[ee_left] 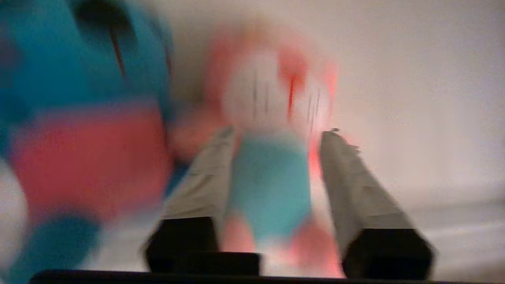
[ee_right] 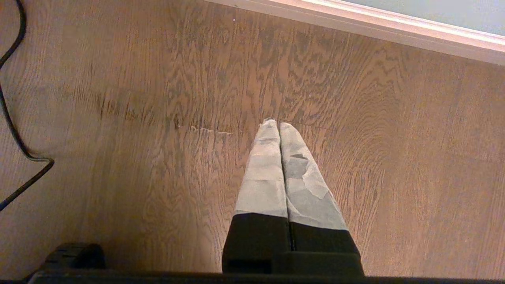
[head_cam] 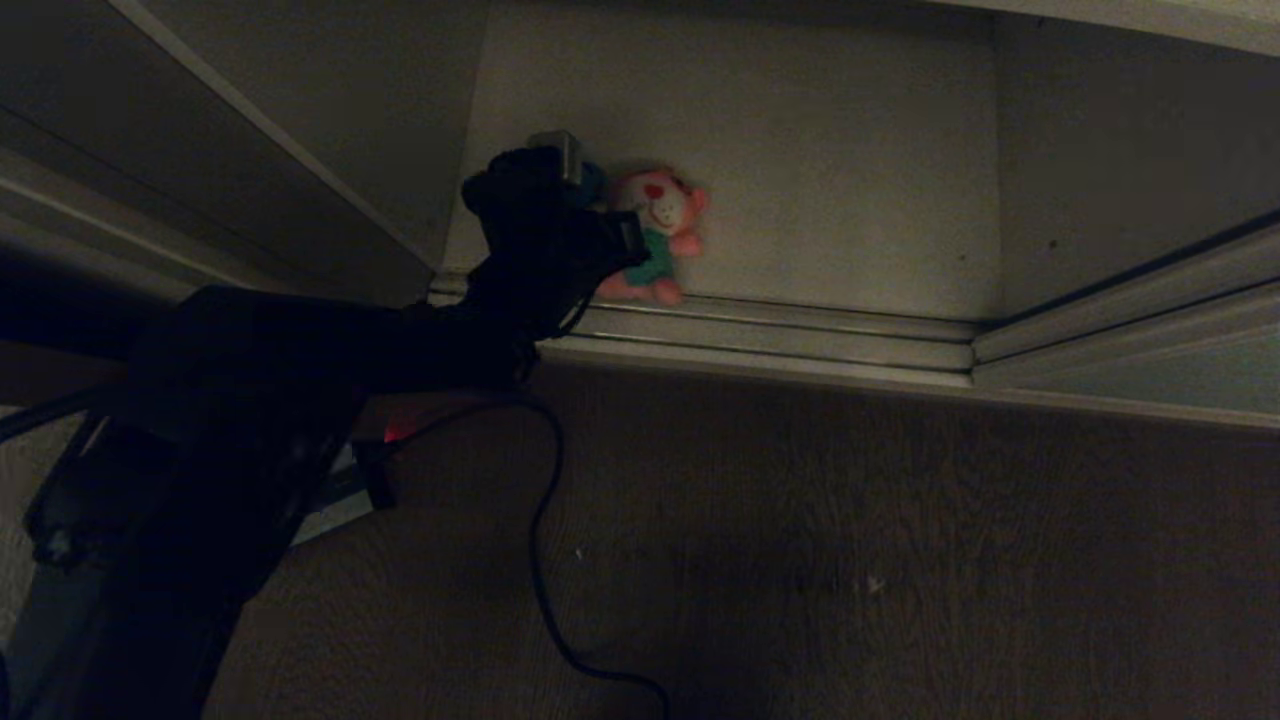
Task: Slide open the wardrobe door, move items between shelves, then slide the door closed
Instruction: Place the pink doll on the lower shelf
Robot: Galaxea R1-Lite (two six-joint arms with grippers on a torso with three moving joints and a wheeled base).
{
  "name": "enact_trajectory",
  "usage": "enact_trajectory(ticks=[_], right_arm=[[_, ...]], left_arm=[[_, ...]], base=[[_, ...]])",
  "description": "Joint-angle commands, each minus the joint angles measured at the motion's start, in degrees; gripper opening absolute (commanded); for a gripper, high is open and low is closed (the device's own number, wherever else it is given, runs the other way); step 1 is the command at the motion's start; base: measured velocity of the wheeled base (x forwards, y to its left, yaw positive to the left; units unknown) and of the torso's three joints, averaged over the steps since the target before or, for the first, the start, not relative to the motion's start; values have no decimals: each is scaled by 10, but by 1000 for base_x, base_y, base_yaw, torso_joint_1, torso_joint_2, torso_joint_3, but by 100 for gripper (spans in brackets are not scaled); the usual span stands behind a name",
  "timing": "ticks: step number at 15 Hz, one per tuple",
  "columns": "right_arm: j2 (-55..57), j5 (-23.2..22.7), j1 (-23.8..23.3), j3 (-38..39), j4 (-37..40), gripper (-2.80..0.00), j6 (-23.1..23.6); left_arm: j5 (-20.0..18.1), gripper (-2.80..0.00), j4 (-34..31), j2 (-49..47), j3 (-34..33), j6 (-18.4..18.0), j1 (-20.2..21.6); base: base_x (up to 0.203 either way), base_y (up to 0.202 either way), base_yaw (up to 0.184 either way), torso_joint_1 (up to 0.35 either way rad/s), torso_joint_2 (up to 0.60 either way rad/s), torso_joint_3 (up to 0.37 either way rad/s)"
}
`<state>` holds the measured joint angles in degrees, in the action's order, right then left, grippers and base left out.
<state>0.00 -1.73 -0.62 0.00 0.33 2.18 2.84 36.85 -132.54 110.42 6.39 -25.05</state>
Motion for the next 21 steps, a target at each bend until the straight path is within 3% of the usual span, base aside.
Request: enact_trajectory(ticks=[1,3,8,13,17,21], right_arm=[[0,0,0,2,0,-280,0],[0,0,0,2,0,-280,0],[0,0,0,2,0,-280,0],[0,0,0,3,0,-280,0],[0,0,0,2,0,-280,0],[0,0,0,2,0,-280,0]], left_arm=[[-11,-280,-193,52,-2,33,-2],[-44,-280,-296,82,-2,70,-5],[-67,-280,-392,103,-3,90,-15],[-71,-280,-509,57,-2,43,-14],[-68,-280,-496,8,3,16,-14],[-53,-280,-327,-20,4,22,-14]], base=[[0,0,0,0,0,0],[0,0,0,0,0,0],[0,0,0,0,0,0],[0,0,0,0,0,0],[0,0,0,0,0,0],[0,0,0,0,0,0]])
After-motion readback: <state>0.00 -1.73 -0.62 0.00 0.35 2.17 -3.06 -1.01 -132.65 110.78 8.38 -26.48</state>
